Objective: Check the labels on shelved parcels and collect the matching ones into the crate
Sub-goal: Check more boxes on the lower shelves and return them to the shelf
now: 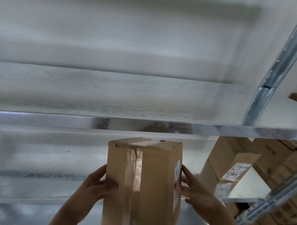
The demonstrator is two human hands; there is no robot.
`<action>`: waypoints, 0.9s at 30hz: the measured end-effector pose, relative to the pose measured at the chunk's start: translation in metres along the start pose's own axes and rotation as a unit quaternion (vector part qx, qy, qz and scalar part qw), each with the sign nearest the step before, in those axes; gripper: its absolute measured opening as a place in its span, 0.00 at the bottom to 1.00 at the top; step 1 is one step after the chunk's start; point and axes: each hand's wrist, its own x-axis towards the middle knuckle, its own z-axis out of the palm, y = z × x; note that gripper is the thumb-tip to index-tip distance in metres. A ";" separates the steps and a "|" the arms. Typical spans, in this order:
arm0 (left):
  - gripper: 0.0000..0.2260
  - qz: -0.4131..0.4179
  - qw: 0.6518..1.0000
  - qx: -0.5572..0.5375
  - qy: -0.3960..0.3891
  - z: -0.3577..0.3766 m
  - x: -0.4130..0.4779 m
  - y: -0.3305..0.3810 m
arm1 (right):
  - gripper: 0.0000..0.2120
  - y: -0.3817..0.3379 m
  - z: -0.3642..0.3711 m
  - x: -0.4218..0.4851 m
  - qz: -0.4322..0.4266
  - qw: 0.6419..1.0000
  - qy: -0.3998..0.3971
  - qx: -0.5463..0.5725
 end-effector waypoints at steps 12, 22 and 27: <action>0.28 -0.036 0.999 -0.035 0.008 0.015 0.005 0.011 | 0.21 -0.015 -0.006 0.004 0.051 0.992 -0.037 0.107; 0.34 -0.024 0.999 -0.027 -0.021 0.041 0.008 0.014 | 0.39 -0.016 0.014 0.002 -0.017 0.993 -0.038 0.109; 0.33 0.002 0.999 -0.031 0.018 0.050 0.011 0.013 | 0.35 -0.013 0.028 0.006 -0.029 0.989 -0.005 0.144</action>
